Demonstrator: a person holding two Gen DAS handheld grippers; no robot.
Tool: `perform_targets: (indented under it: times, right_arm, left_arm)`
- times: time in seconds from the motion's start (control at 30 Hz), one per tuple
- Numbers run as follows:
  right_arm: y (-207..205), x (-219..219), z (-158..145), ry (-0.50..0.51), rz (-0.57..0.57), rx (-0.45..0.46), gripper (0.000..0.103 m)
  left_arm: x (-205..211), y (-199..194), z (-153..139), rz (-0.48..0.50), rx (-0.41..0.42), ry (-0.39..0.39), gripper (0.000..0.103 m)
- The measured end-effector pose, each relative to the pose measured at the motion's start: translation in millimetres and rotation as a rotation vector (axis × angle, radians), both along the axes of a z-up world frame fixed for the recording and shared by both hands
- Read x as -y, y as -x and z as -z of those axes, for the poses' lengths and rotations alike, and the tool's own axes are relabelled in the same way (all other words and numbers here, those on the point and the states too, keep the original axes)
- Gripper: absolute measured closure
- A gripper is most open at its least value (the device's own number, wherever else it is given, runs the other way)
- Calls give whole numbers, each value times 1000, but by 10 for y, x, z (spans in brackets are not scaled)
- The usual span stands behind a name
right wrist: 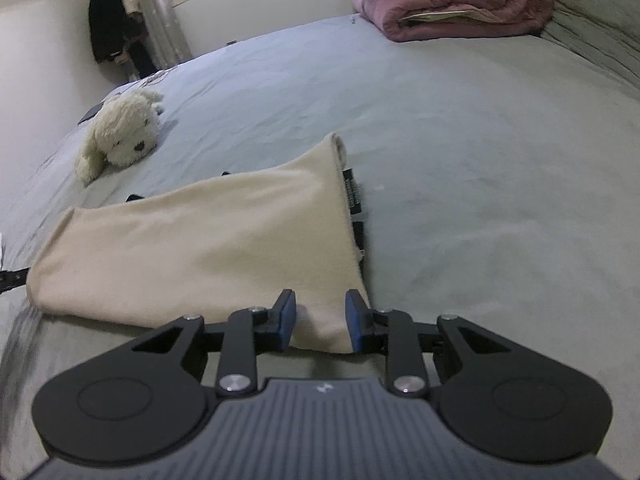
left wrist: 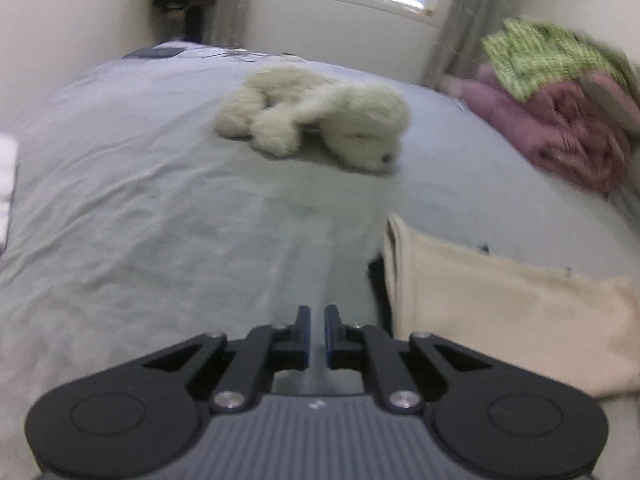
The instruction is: Fold clothes
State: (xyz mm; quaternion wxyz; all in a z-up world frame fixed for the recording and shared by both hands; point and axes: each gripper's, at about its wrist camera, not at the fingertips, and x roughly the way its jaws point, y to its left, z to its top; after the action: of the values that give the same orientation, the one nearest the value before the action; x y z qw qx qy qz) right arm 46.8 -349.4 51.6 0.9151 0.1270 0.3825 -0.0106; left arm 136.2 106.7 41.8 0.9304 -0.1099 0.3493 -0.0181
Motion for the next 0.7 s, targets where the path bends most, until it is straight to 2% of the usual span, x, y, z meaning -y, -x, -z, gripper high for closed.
perform_targets:
  times: [0.03, 0.1, 0.23, 0.27, 0.37, 0.4, 0.47, 0.53, 0.7]
  right_arm:
    - [16, 25, -17, 18, 35, -10, 64]
    - [48, 128, -33, -6, 89, -22, 63]
    - [127, 331, -27, -241, 153, -40, 62]
    - [141, 330, -18, -290, 150, -48, 60]
    - [170, 277, 7, -395, 131, -71, 56]
    - [179, 253, 9, -408, 124, -77, 55]
    - [195, 224, 11, -426, 119, -84, 51]
    - [200, 216, 17, -443, 122, -91, 47]
    - [200, 306, 136, -516, 199, -108, 43]
  left_arm:
    - [-28, 11, -30, -7, -3, 40, 97]
    - [-27, 63, -82, -14, -11, 94, 95]
    - [40, 182, -91, -44, -71, 186, 91]
    - [20, 213, -54, -58, -103, 233, 87]
    - [-126, 280, 92, -114, -181, 417, 87]
    - [-142, 305, 107, -120, -188, 449, 87]
    - [-107, 364, 95, -106, -180, 477, 85]
    - [-18, 412, 102, -86, -174, 495, 76]
    - [161, 385, 303, -75, -226, 581, 57]
